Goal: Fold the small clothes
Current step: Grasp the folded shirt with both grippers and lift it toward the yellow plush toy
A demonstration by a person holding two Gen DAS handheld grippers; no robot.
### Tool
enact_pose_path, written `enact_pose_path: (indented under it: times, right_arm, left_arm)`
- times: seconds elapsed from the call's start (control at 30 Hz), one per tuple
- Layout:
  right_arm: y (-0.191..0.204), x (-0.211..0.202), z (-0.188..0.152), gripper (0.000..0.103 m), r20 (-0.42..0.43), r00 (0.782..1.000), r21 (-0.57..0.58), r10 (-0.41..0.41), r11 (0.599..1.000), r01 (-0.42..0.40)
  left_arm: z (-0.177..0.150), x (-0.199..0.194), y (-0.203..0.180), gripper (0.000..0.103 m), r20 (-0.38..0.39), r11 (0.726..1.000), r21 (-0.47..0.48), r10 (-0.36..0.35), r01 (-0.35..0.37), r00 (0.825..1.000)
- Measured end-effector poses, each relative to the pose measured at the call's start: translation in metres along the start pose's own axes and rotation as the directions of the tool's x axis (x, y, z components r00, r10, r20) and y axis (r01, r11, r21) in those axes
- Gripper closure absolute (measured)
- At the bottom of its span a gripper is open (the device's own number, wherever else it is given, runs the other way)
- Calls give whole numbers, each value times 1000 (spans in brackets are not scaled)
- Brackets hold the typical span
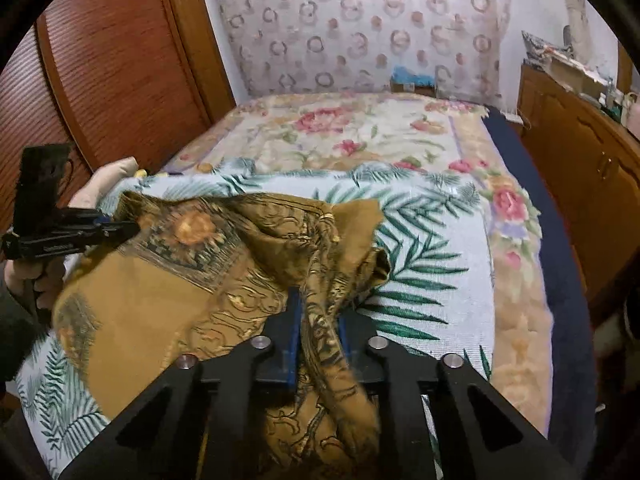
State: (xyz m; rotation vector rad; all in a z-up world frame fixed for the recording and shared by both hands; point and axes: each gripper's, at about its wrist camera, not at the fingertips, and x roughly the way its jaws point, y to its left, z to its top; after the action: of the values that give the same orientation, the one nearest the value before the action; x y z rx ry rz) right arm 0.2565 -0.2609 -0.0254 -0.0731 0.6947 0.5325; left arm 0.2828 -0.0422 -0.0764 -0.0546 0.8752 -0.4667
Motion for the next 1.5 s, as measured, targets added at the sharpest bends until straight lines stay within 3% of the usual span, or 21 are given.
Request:
enact_pose_path:
  times: [0.1,0.27,0.47,0.73,0.97,1.17,1.37,1.5]
  right_arm:
    - [8,-19,1,90,68,998,-18,-9,1000,10]
    - [28,-57,8,90,172,984,-44,-47,998,56]
    - [57,-86,20,91,286,958,-110,-32,992,66]
    - [98,-79,41,91,331,941,-241,77,970,5]
    - [122,-32,88,91,289,935,-382,207,920,-86]
    - [155,8,138,91,205,929,-514,308,842,-165]
    - [196,56,185,91,83,924,-619,373,746,-246]
    - [223,96,204,91,31,929,-704,370,667,-242]
  left_arm:
    - [0,-25,-8,96,67,1000,6,-16,16,998]
    - [-5,-78,-21,97,195,999,-2,-52,53,979]
    - [-14,-133,-27,97,319,1000,12,-12,8,948]
    - [-35,-196,4,97,424,993,-51,115,-103,898]
    - [-69,-237,58,97,459,965,-180,255,-192,851]
    - [-104,-261,112,97,460,921,-321,357,-223,813]
    - [-143,-267,161,97,413,856,-459,443,-238,796]
    - [-170,-254,181,97,352,816,-507,489,-276,798]
